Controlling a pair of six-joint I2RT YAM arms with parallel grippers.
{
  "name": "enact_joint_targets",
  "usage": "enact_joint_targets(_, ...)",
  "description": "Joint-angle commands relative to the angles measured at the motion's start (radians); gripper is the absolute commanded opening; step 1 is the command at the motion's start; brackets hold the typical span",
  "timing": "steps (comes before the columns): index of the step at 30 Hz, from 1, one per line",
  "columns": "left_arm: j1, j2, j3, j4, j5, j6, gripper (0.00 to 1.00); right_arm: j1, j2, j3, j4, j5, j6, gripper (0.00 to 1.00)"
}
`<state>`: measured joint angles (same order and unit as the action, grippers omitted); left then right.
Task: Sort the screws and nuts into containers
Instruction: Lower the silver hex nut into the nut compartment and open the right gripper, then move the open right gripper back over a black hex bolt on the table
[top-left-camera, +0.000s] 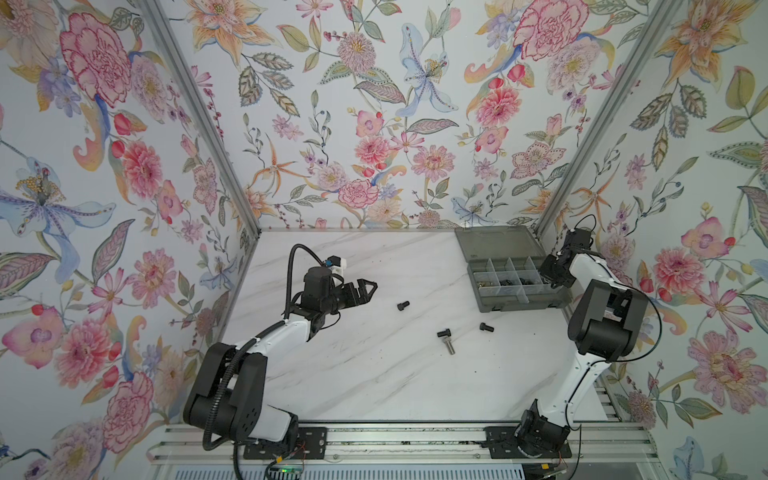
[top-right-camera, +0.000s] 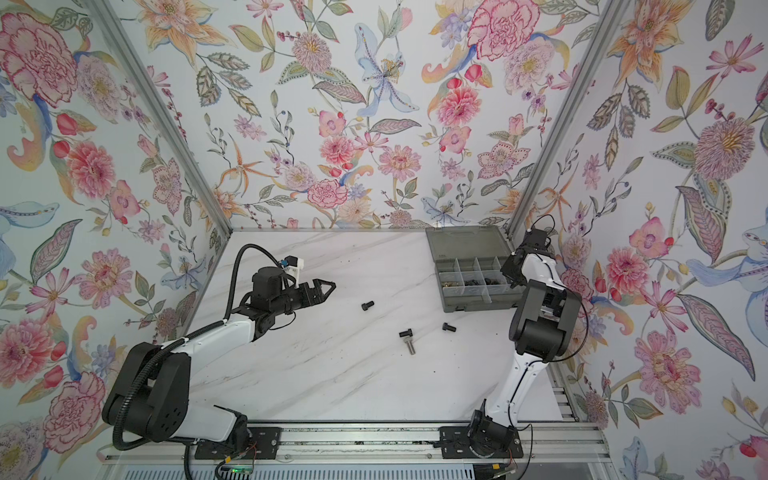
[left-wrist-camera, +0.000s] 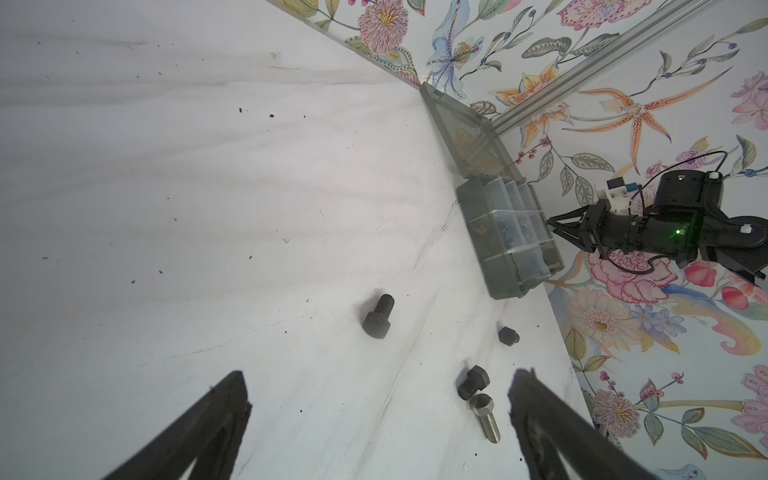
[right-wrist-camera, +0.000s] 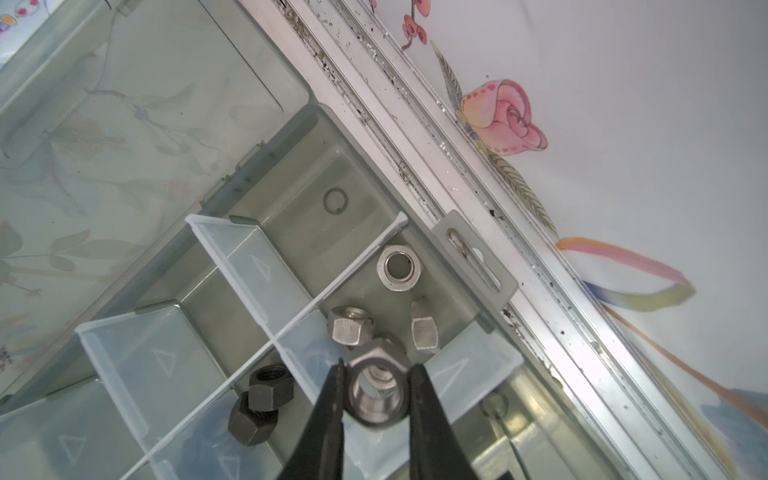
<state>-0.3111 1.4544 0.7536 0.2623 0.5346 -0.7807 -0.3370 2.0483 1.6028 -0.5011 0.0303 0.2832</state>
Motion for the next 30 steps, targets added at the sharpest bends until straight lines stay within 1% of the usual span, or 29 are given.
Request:
enact_joint_targets(1, -0.010, 0.015, 0.033, 0.000, -0.007, 0.012, 0.99, -0.004, 0.013, 0.013, -0.019, -0.012, -0.018, 0.24)
enact_joint_targets(4, -0.010, 0.016, 0.032, 0.002, -0.005, 0.013, 0.99, -0.005, 0.015, 0.016, -0.025, -0.026, -0.025, 0.26)
enact_joint_targets(7, -0.010, 0.018, 0.032, 0.004, -0.004, 0.012, 0.99, -0.010, 0.012, 0.017, -0.030, -0.052, -0.026, 0.31)
enact_joint_targets(12, -0.013, 0.033, 0.044, 0.006, 0.001, 0.009, 0.99, -0.021, 0.005, 0.014, -0.037, -0.071, -0.029, 0.37)
enact_joint_targets(17, -0.018, 0.041, 0.054, 0.010, 0.004, 0.011, 0.99, -0.029, -0.016, 0.005, -0.052, -0.104, -0.040, 0.39)
enact_joint_targets(20, -0.021, 0.043, 0.059, 0.005, -0.003, 0.013, 0.99, -0.030, -0.073, -0.027, -0.056, -0.155, -0.060, 0.40)
enact_joint_targets(26, -0.057, 0.061, 0.070, -0.010, -0.054, 0.020, 0.99, -0.019, -0.224, -0.100, -0.160, -0.270, -0.101, 0.43)
enact_joint_targets(30, -0.086, 0.089, 0.072, 0.001, -0.056, 0.016, 0.99, -0.006, -0.353, -0.205, -0.168, -0.394, -0.100, 0.44)
